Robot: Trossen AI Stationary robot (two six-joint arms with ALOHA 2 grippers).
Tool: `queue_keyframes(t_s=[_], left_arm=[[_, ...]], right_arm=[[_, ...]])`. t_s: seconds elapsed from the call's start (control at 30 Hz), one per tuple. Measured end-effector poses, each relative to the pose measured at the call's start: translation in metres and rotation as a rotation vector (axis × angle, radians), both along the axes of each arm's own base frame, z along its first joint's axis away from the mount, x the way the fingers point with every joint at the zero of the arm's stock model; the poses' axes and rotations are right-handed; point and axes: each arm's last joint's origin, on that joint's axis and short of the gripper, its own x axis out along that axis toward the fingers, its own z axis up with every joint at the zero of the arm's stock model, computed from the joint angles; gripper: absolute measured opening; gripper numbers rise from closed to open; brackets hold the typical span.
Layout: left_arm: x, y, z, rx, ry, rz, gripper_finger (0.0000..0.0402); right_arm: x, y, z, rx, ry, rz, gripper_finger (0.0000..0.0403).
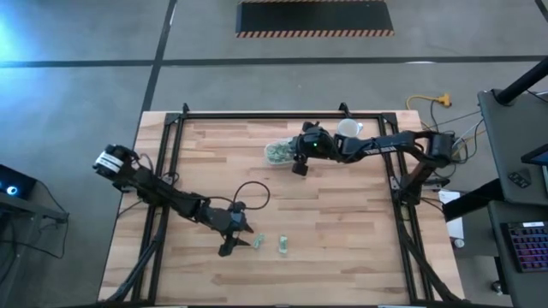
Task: Pick and place Stevia / Truvia into bins
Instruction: Put the stevia packet into the transparent container
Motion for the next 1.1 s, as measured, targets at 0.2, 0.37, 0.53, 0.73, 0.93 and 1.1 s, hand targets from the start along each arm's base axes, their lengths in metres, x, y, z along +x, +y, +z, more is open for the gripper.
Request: queue_keyframes(t_s=[0.2,0.37,0.53,0.73,0.93,1.1], left_arm=[[0.007,-0.003,-0.004,-0.004,-0.067,-0.014,0.0205],[0.020,-0.008,-0.019,0.071,-0.073,-0.053,0.0205],[0.031,-0.013,-0.031,0.127,-0.060,-0.081,0.0205],[0.034,-0.013,-0.039,0.143,-0.051,-0.071,0.0199],[0.032,-0.010,-0.037,0.192,-0.043,-0.037,0.0153],[0.032,-0.009,-0.035,0.234,-0.053,-0.038,0.0104]], right_arm=[[-0.006,0.018,0.011,0.075,0.018,0.157,0.0152],[-0.016,0.034,0.017,0.097,0.084,0.192,0.0149],[-0.027,0.052,0.019,0.142,0.126,0.217,0.0140],[-0.034,0.072,0.021,0.181,0.141,0.238,0.0132],[-0.044,0.091,0.016,0.209,0.165,0.268,0.0131],[-0.049,0.103,0.010,0.253,0.226,0.272,0.0127]])
